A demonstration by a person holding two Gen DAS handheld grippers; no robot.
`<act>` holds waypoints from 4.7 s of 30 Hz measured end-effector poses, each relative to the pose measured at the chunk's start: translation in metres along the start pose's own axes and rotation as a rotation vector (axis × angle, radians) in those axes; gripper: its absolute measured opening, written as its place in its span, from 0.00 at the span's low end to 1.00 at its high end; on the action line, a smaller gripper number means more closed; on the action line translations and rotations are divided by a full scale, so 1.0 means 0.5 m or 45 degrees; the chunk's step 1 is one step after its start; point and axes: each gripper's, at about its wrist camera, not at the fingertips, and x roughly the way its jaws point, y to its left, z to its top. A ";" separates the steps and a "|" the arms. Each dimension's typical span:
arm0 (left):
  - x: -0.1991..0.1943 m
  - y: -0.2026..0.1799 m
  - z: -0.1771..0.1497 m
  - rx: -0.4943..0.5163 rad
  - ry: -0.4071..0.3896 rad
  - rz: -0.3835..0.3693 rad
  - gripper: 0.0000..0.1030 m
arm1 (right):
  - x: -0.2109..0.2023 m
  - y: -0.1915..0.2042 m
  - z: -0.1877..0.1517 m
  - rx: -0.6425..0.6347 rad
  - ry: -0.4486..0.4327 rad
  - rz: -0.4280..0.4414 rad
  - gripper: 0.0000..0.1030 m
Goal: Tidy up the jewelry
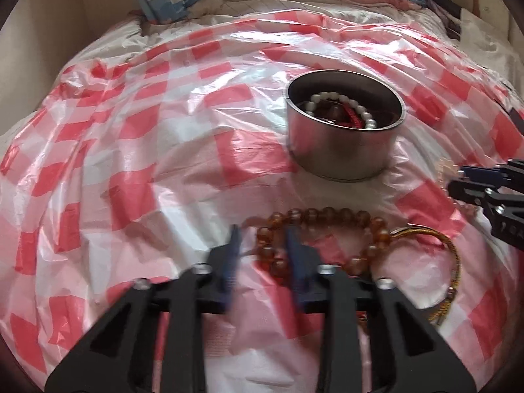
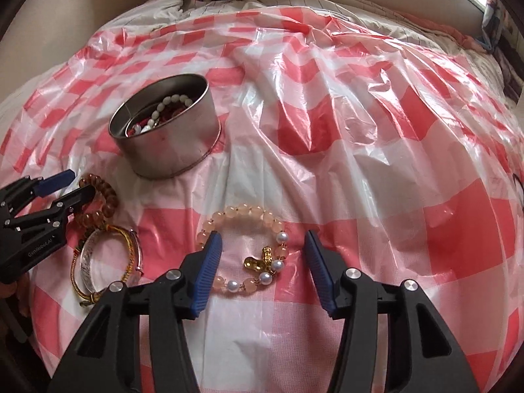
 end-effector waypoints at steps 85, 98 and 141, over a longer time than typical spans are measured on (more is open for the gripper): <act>-0.074 -0.016 -0.065 -0.041 -0.073 -0.026 0.56 | -0.043 0.025 -0.034 0.078 -0.087 0.216 0.67; -0.081 -0.021 -0.065 -0.041 -0.067 -0.137 0.56 | -0.039 0.016 -0.030 0.108 -0.081 0.235 0.68; -0.064 0.017 -0.038 -0.059 -0.164 0.274 0.69 | -0.031 0.120 -0.028 -0.192 -0.099 0.243 0.44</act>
